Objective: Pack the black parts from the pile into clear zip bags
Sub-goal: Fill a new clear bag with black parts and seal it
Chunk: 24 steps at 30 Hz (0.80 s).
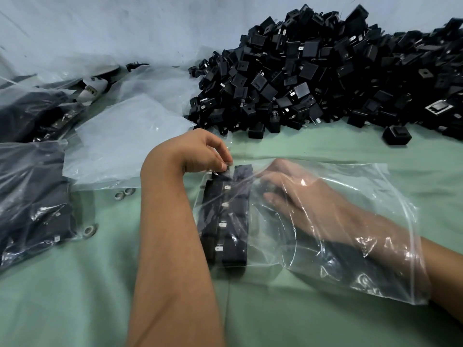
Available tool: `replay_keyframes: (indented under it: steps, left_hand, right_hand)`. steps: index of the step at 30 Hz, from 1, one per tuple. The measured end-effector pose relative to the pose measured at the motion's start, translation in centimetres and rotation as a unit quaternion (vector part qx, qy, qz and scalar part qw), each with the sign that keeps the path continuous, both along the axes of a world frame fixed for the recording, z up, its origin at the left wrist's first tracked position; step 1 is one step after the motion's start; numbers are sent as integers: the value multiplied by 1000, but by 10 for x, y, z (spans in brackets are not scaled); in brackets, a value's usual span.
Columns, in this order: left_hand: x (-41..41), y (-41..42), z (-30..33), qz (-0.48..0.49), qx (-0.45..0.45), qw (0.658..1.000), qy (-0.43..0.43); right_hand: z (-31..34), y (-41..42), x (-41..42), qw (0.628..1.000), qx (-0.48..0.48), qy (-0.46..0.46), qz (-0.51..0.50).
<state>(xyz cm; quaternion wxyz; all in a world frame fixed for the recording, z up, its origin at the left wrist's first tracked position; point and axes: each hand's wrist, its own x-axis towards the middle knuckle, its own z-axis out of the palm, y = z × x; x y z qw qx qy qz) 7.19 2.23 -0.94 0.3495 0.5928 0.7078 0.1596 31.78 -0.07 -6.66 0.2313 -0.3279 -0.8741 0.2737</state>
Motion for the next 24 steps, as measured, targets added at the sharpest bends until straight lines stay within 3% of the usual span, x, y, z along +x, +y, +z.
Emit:
replay_keyframes:
  steps: [6, 15, 21, 24]
  left_hand:
    - [0, 0, 0, -11, 5, 1000, -3]
    - [3, 2, -1, 14, 13, 1000, 5]
    - [4, 3, -2, 8, 7, 1000, 0]
    - [5, 3, -3, 9, 11, 1000, -3]
  right_hand:
    - [17, -6, -6, 998, -16, -54, -21]
    - [25, -12, -6, 994, -70, -62, -52]
    - [16, -8, -8, 982, -169, 28, -79]
    - [8, -7, -4, 988, -140, 47, -43]
